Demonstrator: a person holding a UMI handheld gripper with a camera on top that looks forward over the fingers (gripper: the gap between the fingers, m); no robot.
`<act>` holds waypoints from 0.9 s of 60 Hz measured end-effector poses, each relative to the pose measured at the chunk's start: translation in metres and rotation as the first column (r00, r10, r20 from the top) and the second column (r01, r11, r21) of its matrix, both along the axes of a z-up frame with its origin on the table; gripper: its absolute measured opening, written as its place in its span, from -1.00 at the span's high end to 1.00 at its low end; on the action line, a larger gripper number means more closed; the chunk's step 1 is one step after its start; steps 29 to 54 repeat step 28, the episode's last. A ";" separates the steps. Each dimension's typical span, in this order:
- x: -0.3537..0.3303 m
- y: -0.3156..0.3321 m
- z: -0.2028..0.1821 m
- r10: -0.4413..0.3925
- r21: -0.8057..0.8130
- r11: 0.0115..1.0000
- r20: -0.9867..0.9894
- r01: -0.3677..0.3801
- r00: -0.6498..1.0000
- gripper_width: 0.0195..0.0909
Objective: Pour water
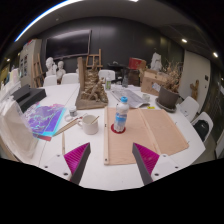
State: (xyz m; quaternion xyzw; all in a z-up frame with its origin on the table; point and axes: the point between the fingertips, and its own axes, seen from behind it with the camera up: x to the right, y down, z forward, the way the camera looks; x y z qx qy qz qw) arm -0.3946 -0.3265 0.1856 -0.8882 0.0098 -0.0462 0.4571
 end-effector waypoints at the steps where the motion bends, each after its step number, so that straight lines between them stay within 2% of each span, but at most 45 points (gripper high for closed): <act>1: -0.003 -0.007 0.003 0.000 0.002 1.000 0.002 0.000 1.000 -0.85; 18: -0.029 -0.072 0.037 -0.027 0.032 0.999 0.014 0.027 1.000 -0.86; 54: -0.030 -0.076 0.036 -0.023 0.033 0.999 0.022 0.022 1.000 -0.85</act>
